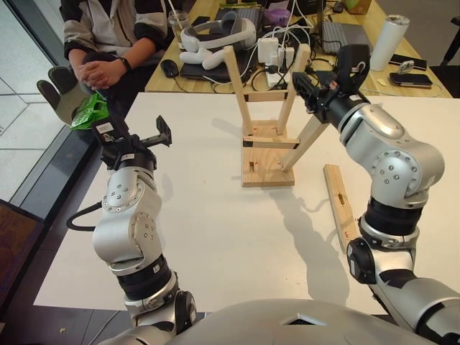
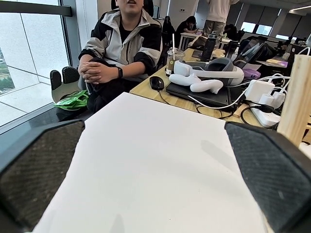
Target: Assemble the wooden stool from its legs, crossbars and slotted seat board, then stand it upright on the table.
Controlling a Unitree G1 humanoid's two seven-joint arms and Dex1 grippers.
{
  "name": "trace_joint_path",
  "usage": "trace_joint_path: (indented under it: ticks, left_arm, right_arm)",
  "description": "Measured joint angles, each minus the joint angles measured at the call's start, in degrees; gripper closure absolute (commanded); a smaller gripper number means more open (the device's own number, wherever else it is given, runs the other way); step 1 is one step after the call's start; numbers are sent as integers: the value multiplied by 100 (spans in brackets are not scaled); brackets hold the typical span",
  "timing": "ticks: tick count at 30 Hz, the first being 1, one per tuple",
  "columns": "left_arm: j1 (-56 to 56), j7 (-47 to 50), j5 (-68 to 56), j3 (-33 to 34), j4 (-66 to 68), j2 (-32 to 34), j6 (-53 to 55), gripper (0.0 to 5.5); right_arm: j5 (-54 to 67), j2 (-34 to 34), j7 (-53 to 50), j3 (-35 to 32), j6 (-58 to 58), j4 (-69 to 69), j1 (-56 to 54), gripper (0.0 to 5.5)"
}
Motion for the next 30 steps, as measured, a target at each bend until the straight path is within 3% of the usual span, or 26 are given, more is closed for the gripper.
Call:
trace_joint_path:
  ticks: [9, 16, 21, 23, 26, 30]
  left_arm:
    - [304, -245, 46, -483, -281, -59, -550, 10]
    - [1355, -571, -35, -1137, -573, -352, -1312, 10]
    - [2156, -613, 134, -1561, -838, -365, -1673, 10]
    - [2193, -604, 196, -1611, -903, -346, -1723, 10]
    - [2163, -603, 248, -1665, -946, -318, -1720, 10]
    - [2001, -594, 304, -1663, -954, -245, -1698, 10]
  right_arm:
    - [-123, 368, 24, 7, -1266, 0, 100, 259]
    - [-308, 194, -133, 106, -1761, -1567, 377, 259]
    - [-228, -178, -349, -454, -536, -2619, 2062, 188]
    - [-138, -305, -347, -437, 581, -2875, 2982, 158]
    - [204, -203, -175, -287, 2168, -3128, 4015, 158]
    - [102, -175, -95, -648, 2959, -3198, 4134, 138]
